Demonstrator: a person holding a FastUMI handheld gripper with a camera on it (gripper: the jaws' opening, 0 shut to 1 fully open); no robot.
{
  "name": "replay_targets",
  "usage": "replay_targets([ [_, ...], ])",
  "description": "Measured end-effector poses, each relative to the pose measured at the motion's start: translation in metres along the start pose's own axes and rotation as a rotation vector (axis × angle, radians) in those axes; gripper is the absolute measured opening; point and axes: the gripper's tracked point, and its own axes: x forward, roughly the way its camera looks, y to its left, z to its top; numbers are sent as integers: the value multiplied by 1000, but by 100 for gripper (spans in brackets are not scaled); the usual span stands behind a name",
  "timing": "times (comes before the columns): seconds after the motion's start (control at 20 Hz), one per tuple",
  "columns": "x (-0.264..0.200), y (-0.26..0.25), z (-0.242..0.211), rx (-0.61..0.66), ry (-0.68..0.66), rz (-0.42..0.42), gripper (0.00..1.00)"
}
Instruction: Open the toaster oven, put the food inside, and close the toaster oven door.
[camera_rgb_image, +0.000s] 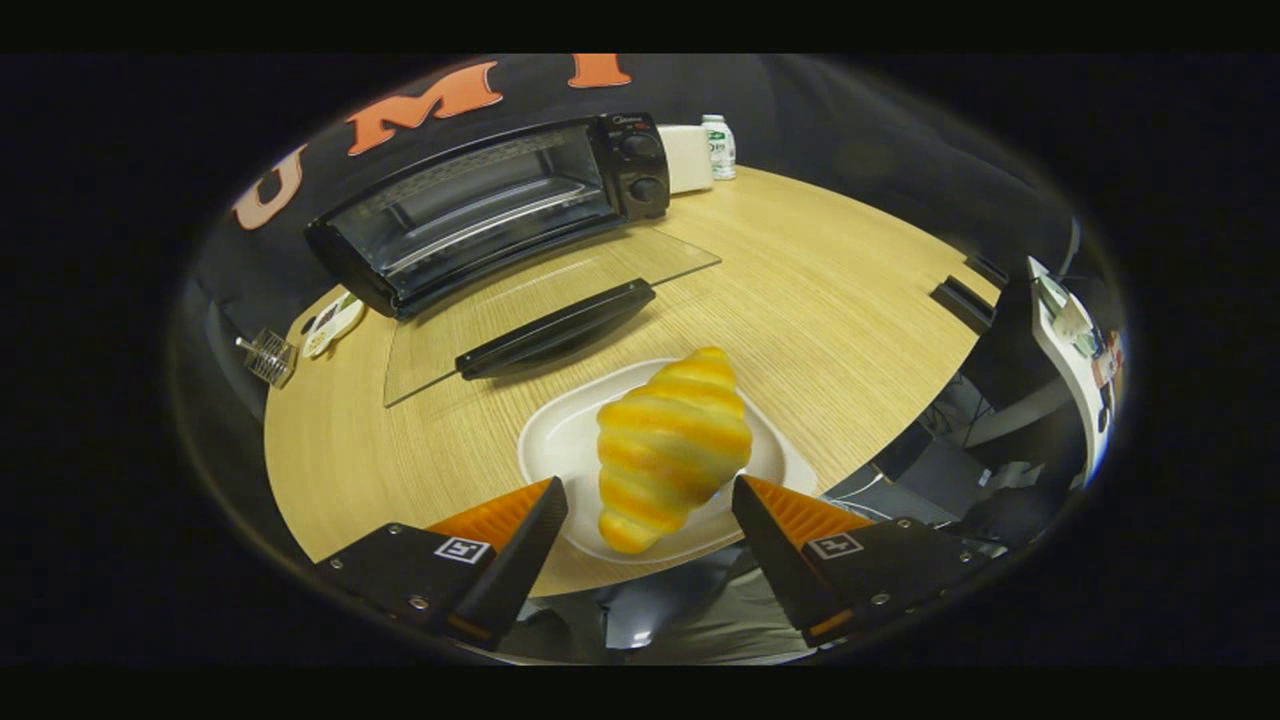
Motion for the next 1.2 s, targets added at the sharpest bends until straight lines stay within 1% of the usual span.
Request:
replay_targets([
  [0.05,1,-1,-2,-6,5,-13,99],
  [0.1,3,-3,-2,-10,7,-25,96],
  [0.25,6,-4,-4,3,24,-34,85],
  [0.3,7,-4,-4,9,27,-32,78],
  [0.4,6,-2,-4,-1,25,-24,73],
  [0.5,4,-1,-3,-10,20,-15,64],
  [0.6,0,4,-1,-1,19,18,59],
  [0.7,-7,9,6,-9,-1,55,56],
  [1.1,-42,25,55,24,-120,184,56],
  [1.2,-50,35,71,40,-148,234,56],
])
